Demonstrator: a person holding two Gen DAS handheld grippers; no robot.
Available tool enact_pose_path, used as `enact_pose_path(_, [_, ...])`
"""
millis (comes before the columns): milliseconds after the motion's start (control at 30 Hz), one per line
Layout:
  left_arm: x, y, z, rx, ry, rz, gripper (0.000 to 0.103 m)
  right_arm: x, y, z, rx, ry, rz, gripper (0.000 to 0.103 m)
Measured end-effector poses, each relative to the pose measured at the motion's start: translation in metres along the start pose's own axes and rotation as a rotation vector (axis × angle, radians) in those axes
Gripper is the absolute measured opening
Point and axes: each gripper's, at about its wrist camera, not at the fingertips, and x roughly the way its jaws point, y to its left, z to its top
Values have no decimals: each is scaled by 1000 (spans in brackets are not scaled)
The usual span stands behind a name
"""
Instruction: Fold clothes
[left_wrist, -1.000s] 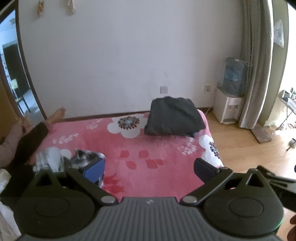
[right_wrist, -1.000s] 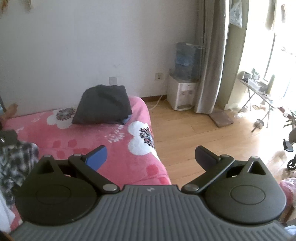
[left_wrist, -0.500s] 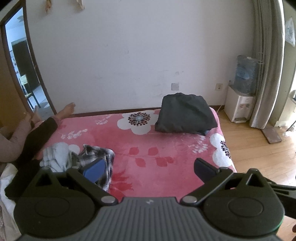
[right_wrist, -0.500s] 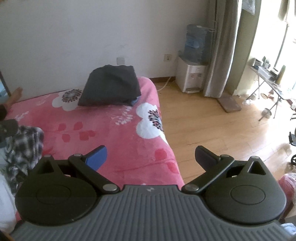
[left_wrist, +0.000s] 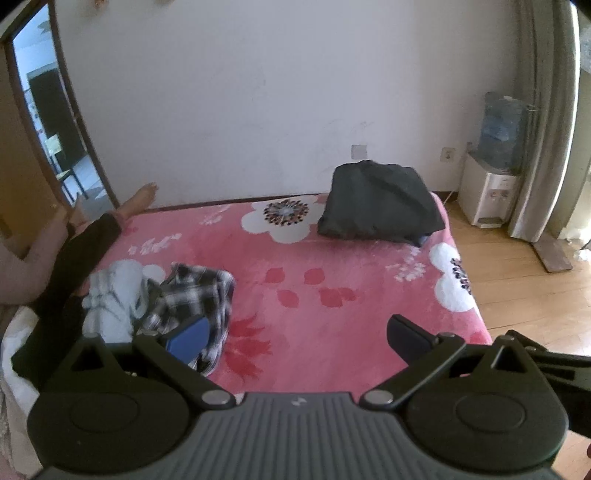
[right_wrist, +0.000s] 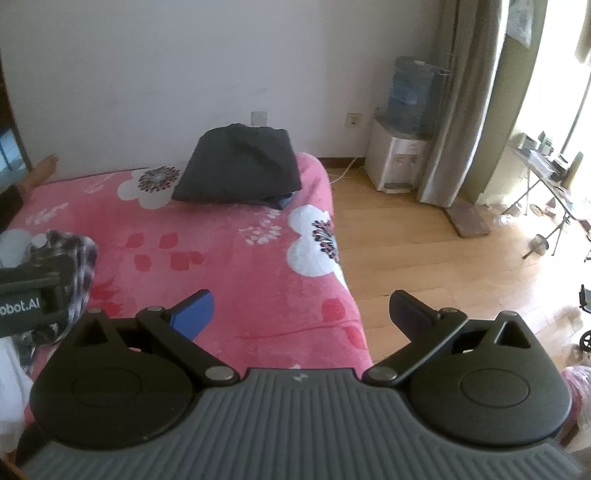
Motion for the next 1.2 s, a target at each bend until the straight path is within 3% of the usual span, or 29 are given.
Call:
enact_pose_path(267, [9, 10, -4, -39, 38, -21, 103, 5, 8, -1, -10, 20, 15, 102])
enact_pose_path(1200, [12, 2, -8, -30, 49, -22, 103, 10, 8, -7, -9, 29, 2, 102])
